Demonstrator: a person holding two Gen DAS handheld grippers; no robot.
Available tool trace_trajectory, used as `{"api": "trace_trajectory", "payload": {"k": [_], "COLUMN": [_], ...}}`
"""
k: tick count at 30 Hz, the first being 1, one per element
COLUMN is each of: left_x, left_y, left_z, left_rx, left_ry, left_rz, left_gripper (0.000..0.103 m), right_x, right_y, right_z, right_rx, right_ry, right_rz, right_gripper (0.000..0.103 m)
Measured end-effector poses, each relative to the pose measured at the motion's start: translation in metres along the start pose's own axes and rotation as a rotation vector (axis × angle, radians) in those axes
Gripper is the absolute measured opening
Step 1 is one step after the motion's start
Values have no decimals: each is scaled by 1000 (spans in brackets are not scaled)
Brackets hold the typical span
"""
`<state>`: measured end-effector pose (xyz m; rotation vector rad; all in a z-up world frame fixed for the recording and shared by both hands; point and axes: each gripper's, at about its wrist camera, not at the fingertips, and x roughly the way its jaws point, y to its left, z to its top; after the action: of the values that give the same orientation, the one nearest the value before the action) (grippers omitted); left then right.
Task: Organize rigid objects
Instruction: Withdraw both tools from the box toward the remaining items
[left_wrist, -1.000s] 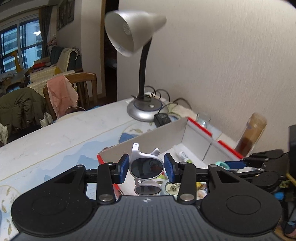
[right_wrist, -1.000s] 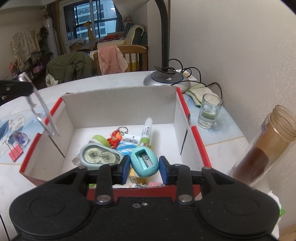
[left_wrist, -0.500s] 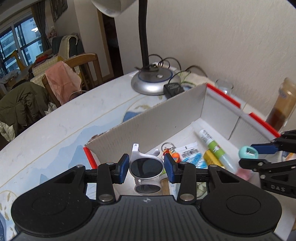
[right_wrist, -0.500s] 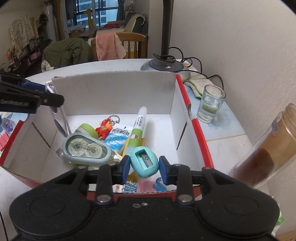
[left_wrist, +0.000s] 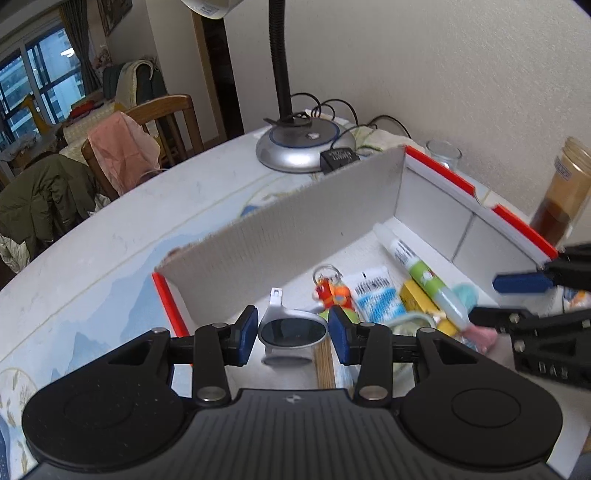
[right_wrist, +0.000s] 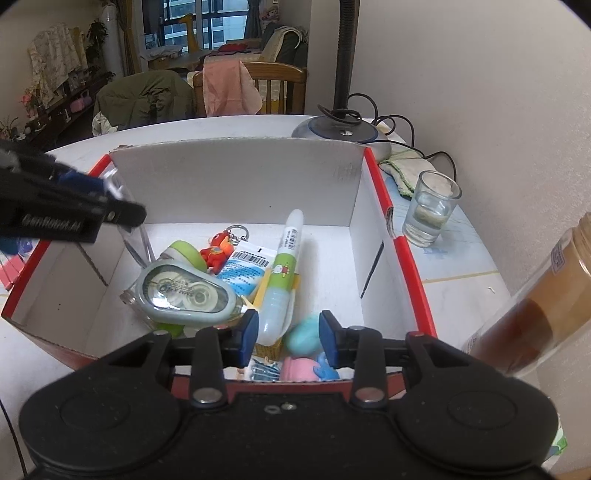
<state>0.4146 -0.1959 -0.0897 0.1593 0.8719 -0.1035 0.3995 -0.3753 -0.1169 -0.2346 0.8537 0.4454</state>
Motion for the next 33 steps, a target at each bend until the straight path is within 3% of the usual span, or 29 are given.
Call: {"api": "trace_trajectory", "payload": {"k": [8,15,20,23,29,33], "left_x": [-6,-24,-44,-61,-96,-120], "left_y": [-2,-2,1,6,22,38], "left_z": [-14,-24,-34,-42,-55,-67], "left_rx": [-32,-70,-94,-107,-126,-143], "left_ry": [63,48,23,-7,-70,-110], "left_rz": [-10,-63,-99,-119,-142,-145], "left_gripper": [41,44,45,53,54,61], "right_x": [-6,-21,-37,-48,-70,-83], "right_y": [0,-2,3,11,32,53], "right_z": [0,0,2,3,6,7], "right_rx": [14,46,60,64,63,61], "right_ry": [-7,-37,-65,-86,-119,-143], "right_rz": [10,17,41,54,89,105], "right_gripper": [39,45,49,52,57,65]}}
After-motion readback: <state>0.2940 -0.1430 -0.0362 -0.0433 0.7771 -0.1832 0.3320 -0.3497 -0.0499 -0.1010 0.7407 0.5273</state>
